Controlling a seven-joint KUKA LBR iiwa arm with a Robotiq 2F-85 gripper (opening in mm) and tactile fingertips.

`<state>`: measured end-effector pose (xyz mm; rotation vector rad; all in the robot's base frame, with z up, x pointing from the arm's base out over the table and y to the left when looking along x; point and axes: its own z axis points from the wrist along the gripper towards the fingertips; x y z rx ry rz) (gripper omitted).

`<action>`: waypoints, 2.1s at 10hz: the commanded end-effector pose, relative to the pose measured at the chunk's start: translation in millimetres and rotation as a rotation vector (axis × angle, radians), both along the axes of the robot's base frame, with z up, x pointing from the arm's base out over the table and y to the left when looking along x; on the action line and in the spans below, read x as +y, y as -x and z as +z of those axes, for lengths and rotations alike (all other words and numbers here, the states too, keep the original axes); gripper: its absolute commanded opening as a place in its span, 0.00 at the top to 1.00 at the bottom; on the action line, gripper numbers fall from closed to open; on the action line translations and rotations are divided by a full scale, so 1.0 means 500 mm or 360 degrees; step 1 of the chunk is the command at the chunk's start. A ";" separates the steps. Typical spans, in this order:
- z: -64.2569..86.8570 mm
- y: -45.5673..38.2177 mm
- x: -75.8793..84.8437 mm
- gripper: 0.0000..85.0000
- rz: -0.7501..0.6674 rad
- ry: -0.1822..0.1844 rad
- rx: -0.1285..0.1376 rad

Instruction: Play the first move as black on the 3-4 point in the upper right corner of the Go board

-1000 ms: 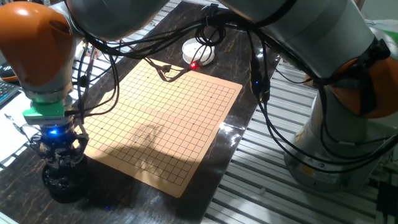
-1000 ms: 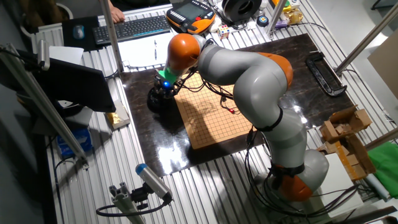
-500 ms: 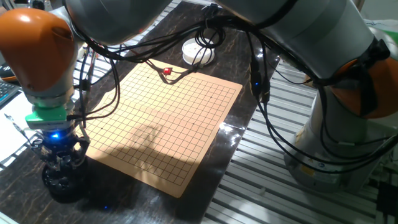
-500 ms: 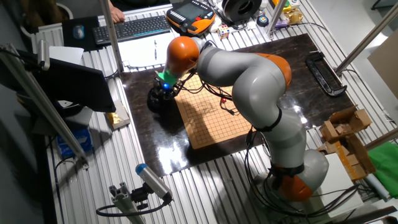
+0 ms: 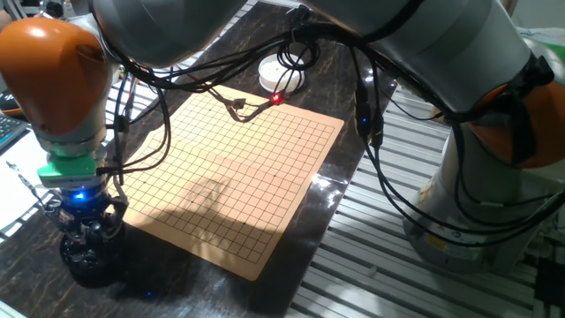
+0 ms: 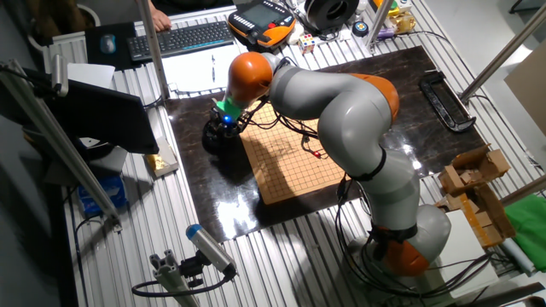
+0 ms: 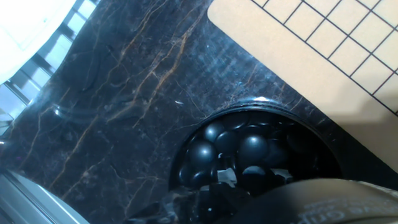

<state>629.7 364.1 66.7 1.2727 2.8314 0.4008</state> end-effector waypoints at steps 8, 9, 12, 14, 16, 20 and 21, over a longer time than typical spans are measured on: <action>0.007 -0.006 0.008 0.60 -0.0018 0.0010 0.0002; 0.007 -0.009 0.008 0.60 -0.0020 0.0010 0.0005; -0.007 -0.009 0.011 0.60 -0.0024 0.0010 -0.0014; -0.009 -0.008 0.013 0.60 -0.0021 0.0013 -0.0023; -0.009 -0.008 0.013 0.67 -0.0005 0.0015 -0.0031; -0.008 -0.008 0.013 0.99 0.0034 -0.0004 -0.0063; -0.006 -0.008 0.014 0.99 0.0041 0.0002 -0.0057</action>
